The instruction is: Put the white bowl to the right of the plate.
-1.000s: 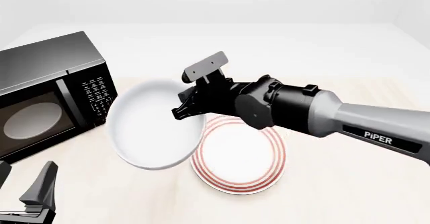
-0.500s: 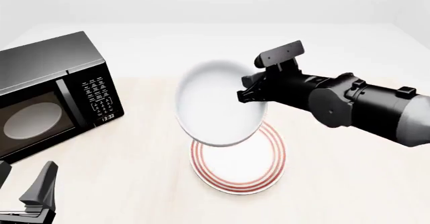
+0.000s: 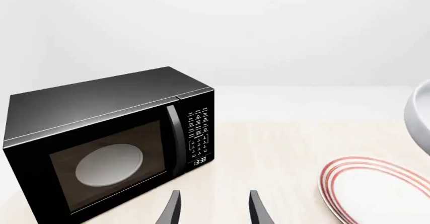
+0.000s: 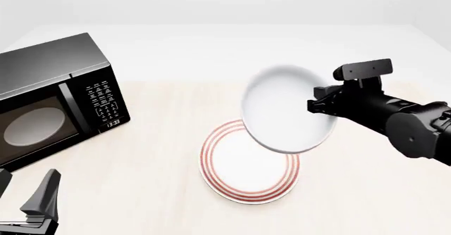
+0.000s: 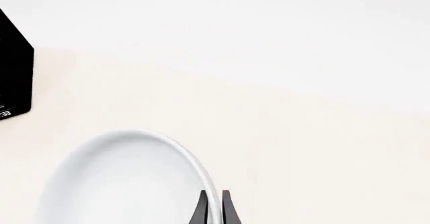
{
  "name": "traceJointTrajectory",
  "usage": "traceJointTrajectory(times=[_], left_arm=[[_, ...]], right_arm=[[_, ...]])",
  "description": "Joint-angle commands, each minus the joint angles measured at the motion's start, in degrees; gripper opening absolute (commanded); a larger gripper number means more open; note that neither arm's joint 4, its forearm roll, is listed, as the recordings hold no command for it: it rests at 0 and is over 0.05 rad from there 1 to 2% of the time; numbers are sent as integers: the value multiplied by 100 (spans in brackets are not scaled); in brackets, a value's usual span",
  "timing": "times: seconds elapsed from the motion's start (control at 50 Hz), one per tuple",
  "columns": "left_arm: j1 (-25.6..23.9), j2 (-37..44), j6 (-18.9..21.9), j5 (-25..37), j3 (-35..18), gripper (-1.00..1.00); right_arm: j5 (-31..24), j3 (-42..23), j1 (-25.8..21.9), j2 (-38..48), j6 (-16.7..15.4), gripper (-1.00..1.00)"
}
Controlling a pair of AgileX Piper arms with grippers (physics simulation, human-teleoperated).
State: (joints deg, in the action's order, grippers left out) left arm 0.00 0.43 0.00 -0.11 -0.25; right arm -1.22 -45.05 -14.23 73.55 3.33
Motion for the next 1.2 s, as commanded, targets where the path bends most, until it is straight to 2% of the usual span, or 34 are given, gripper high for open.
traceJointTrajectory(times=[0.02,0.08,0.3,0.62,0.84,0.92,1.2], left_arm=[[0,0,0,0,0,100],[0,0,0,0,0,100],[0,0,0,0,0,100],[0,0,0,0,0,100],[0,0,0,0,0,100],[0,0,0,0,0,100],[0,0,0,0,0,100]], right_arm=[[265,555,620,-285,158,-100],[354,722,873,-358,207,-100],[684,1262,1296,-459,357,-100],[1086,2106,2159,-728,512,-100],[1074,2346,2522,-958,521,-100],[1178,2454,2784,-953,478,-100],[1472,2753,3203,-840,504,-100]])
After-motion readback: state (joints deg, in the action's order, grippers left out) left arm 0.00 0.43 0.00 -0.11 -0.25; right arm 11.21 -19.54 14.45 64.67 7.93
